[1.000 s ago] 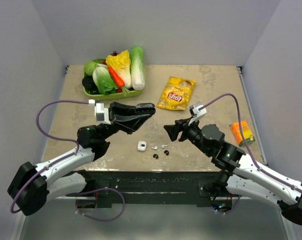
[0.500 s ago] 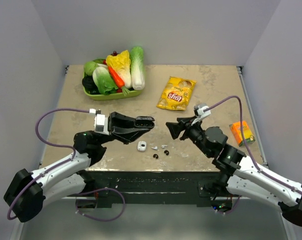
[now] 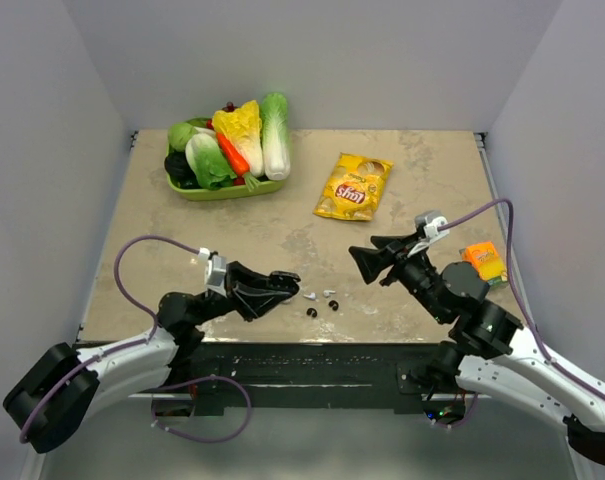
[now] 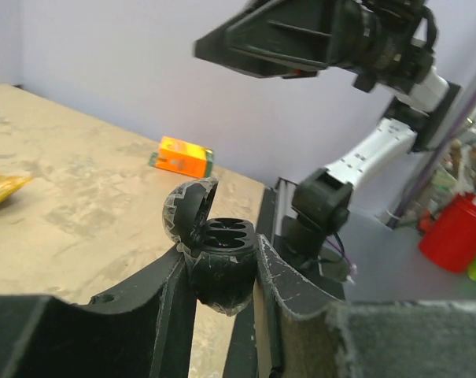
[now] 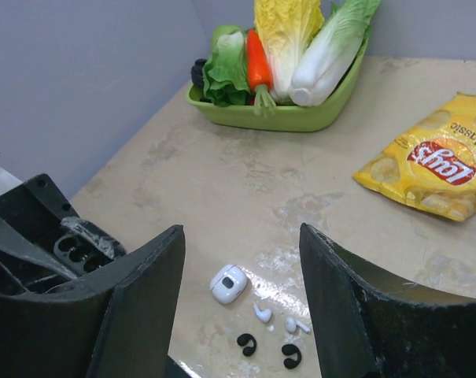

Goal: Insert the wireless bluetooth earbuds into the charging case
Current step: Pick up the right earbud from the center of the board, then insert the right earbud into the right side groove of the charging case.

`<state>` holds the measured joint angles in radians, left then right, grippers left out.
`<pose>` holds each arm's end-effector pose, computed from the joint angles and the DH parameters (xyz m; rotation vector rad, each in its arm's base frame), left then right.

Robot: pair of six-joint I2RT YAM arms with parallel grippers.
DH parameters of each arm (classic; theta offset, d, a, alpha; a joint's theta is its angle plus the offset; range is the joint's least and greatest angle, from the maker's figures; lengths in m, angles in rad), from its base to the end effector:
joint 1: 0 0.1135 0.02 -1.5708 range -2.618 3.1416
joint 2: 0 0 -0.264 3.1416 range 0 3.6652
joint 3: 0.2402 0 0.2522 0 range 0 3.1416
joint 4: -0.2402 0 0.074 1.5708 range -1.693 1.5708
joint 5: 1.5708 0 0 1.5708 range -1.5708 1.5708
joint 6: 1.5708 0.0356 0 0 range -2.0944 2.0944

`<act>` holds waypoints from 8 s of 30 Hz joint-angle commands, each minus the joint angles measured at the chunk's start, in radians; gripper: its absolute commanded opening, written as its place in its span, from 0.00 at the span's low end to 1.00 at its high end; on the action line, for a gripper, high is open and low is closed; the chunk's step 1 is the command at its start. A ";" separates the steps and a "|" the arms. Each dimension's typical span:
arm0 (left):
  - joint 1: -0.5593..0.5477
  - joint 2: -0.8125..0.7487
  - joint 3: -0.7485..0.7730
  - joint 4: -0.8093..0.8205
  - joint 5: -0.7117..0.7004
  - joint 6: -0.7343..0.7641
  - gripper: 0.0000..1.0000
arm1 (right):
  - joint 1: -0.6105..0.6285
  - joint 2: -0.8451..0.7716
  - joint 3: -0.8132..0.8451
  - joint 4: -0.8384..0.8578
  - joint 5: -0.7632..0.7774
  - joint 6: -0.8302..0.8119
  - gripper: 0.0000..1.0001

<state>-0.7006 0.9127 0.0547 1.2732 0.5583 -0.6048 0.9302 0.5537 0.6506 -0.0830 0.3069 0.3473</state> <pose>0.1097 -0.1172 0.2183 0.6057 1.2161 -1.4416 0.0931 0.1069 0.3372 -0.2180 1.5945 0.7637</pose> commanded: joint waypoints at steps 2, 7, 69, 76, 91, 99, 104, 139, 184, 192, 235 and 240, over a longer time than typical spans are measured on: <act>0.006 -0.048 -0.099 0.624 -0.170 0.016 0.00 | 0.002 0.072 0.090 -0.049 -0.023 -0.033 0.63; 0.004 -0.008 -0.015 0.624 -0.028 -0.006 0.00 | 0.002 0.182 0.052 -0.040 0.023 0.040 0.62; -0.154 0.043 -0.052 0.623 0.002 0.079 0.00 | 0.010 0.789 -0.109 0.042 -0.064 0.275 0.32; -0.157 0.045 -0.053 0.623 0.003 0.069 0.00 | 0.012 0.789 -0.131 0.054 -0.106 0.305 0.37; -0.166 0.049 -0.055 0.623 0.000 0.060 0.00 | 0.012 0.784 -0.167 0.078 -0.123 0.337 0.27; -0.168 0.048 -0.055 0.623 -0.011 0.062 0.00 | 0.018 0.605 -0.157 0.016 -0.057 0.323 0.00; -0.168 0.046 -0.076 0.623 -0.070 0.072 0.00 | 0.018 0.376 -0.004 -0.211 -0.003 0.214 0.00; -0.026 0.308 0.315 0.624 0.344 -0.179 0.00 | 0.018 0.101 0.219 -0.215 -0.641 -0.203 0.00; -0.091 0.322 0.350 0.624 0.273 -0.104 0.00 | 0.053 0.153 0.162 -0.159 -0.528 -0.168 0.00; -0.092 0.305 0.347 0.624 0.265 -0.095 0.00 | 0.062 0.158 0.167 -0.181 -0.502 -0.177 0.00; -0.092 0.295 0.353 0.624 0.181 -0.024 0.00 | 0.125 0.154 0.156 -0.210 -0.422 -0.143 0.00; -0.091 0.285 0.352 0.624 0.177 -0.018 0.00 | 0.127 0.150 0.152 -0.207 -0.414 -0.140 0.00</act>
<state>-0.7883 1.2327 0.3759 1.2686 0.7876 -0.6651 1.0473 0.7132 0.8139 -0.2829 -0.1150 0.1921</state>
